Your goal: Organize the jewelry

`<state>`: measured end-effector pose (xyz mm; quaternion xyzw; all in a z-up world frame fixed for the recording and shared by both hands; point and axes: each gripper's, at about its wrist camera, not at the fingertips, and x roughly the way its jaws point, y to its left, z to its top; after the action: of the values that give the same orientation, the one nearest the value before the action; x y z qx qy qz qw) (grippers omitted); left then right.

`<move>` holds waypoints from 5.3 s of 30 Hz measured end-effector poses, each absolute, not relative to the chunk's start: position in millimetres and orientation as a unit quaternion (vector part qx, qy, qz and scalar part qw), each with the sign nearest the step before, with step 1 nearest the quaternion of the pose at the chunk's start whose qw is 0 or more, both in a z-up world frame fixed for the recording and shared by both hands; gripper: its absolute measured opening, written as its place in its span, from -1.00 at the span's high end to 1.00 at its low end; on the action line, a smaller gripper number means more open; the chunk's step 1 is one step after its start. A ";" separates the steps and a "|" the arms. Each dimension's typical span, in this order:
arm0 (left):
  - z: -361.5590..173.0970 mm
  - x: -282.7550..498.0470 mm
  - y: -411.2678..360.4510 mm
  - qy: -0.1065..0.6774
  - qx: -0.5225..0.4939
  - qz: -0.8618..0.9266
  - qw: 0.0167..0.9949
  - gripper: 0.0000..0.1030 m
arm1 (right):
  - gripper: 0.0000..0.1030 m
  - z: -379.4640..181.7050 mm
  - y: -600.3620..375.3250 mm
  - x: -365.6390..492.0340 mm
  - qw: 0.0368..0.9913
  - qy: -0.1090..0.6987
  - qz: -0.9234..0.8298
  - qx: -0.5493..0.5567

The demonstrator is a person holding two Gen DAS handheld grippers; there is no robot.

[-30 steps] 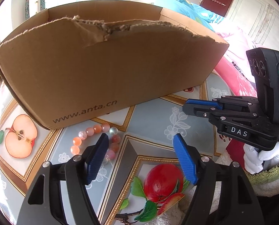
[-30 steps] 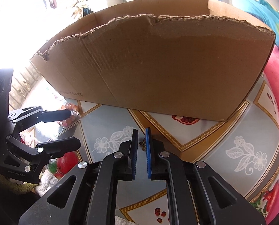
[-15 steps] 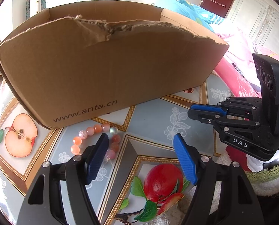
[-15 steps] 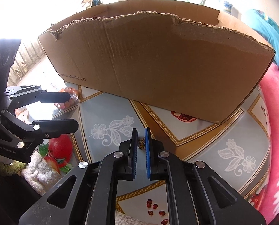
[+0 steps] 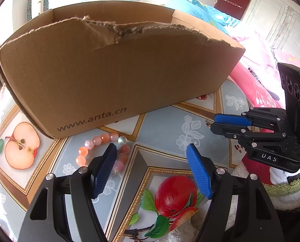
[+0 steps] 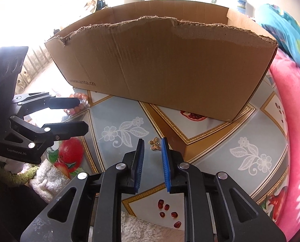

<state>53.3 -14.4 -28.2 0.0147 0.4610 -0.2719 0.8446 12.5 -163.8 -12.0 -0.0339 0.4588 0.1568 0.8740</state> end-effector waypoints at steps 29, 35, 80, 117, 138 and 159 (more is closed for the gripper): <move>-28.4 53.8 -15.9 0.462 0.015 -0.272 0.844 -0.38 | 0.65 -21.2 -174.3 22.0 0.873 0.467 0.142 -0.003; -28.6 53.5 -16.2 0.462 0.015 -0.272 0.844 -0.38 | 0.65 -18.7 -163.1 20.5 0.880 0.460 0.114 -0.026; -19.3 61.4 -1.0 0.456 0.034 -0.252 0.853 -0.18 | 0.81 -51.8 -213.3 40.4 0.830 0.471 0.134 0.265; 92.8 36.3 43.0 0.355 -0.137 -0.381 0.843 0.83 | 0.81 74.1 -275.4 11.5 0.864 0.323 0.216 0.319; 118.4 177.6 -6.9 0.412 -0.067 -0.340 0.843 0.83 | 0.81 80.2 -236.5 140.1 0.865 0.446 0.221 0.061; 70.8 225.1 -53.5 0.500 -0.036 -0.338 0.796 0.83 | 0.66 104.4 -294.2 132.2 0.881 0.426 0.192 0.076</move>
<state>225.1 -53.5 70.8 -0.0362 0.5002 -0.3378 0.7964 132.2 -294.2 104.4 0.0762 0.4264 0.1918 0.8807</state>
